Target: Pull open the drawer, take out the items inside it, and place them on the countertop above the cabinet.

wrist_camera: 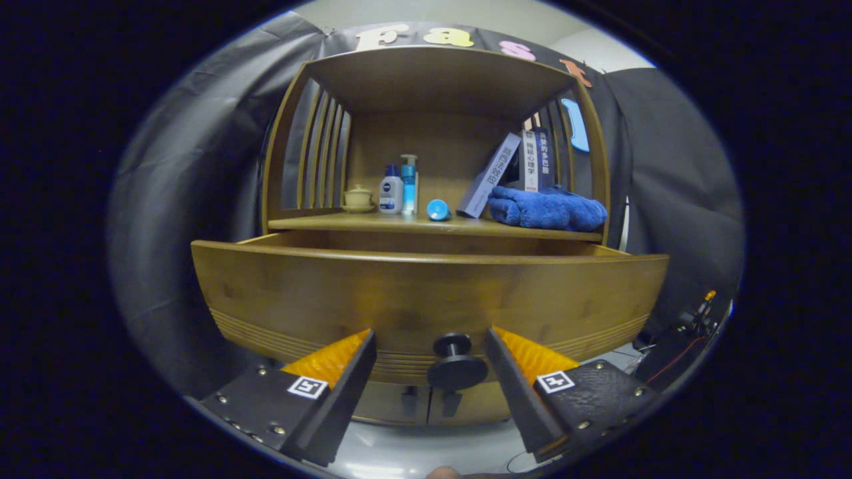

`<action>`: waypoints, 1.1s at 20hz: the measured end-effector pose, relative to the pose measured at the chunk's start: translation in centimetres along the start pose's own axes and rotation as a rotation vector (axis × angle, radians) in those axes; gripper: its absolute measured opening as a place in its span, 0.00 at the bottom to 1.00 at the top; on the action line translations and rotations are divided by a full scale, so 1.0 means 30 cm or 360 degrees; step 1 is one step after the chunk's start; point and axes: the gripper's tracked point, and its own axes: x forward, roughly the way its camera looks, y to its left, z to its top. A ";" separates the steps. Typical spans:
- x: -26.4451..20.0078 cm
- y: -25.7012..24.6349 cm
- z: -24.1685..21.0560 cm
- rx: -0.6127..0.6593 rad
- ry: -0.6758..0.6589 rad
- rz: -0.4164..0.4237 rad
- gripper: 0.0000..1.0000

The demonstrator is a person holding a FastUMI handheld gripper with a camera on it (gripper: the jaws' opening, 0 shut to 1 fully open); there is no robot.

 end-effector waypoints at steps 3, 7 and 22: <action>0.048 0.003 0.007 0.0024 -0.0028 0.0012 0.99; 0.071 0.000 0.011 0.0007 -0.0073 0.0013 0.99; 0.240 0.012 0.044 0.0106 -0.0175 0.0021 0.99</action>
